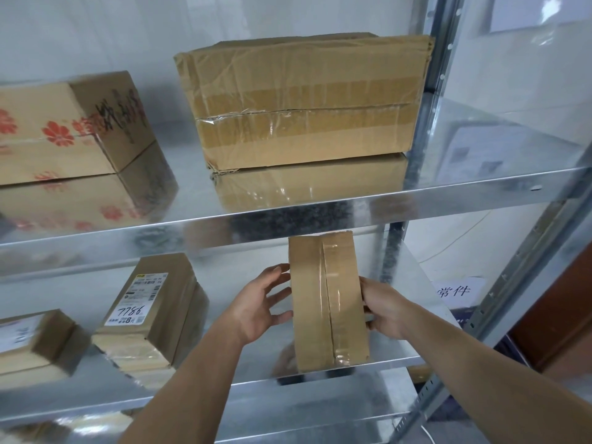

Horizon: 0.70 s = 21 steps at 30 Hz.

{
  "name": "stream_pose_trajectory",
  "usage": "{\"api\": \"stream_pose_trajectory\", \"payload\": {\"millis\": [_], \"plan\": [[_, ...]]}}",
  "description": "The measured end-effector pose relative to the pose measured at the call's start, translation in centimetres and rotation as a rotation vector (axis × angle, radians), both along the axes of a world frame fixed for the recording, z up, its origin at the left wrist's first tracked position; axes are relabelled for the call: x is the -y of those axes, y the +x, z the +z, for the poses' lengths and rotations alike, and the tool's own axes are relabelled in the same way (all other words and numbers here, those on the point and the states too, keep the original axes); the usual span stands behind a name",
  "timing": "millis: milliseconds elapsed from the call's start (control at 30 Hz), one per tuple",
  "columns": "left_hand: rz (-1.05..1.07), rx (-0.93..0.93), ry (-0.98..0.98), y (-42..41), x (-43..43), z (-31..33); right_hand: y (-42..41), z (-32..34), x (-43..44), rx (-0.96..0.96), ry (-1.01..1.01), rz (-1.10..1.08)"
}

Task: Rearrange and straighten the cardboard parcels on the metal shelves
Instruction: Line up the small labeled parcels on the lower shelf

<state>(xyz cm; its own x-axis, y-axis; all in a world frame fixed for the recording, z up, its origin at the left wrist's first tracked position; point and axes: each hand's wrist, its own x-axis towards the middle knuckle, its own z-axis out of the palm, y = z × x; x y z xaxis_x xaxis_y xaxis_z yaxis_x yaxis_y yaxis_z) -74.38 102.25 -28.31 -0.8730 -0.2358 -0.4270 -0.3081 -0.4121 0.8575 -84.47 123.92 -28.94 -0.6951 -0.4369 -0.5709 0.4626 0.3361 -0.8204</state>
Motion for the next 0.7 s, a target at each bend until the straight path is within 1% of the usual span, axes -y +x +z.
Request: {"api": "stream_pose_trajectory", "payload": {"millis": [367,533,700], "plan": [[0.017,-0.046,-0.031,0.4,-0.5,0.1,0.8,0.2,-0.2,-0.012,-0.145,-0.062],[-0.005,-0.02,-0.074,0.3,-1.2,0.4,1.0,-0.1,-0.3,-0.006,-0.199,-0.078],[-0.03,-0.032,-0.017,0.3,-1.5,-0.1,0.7,-0.3,-0.5,-0.018,-0.254,-0.13]]}}
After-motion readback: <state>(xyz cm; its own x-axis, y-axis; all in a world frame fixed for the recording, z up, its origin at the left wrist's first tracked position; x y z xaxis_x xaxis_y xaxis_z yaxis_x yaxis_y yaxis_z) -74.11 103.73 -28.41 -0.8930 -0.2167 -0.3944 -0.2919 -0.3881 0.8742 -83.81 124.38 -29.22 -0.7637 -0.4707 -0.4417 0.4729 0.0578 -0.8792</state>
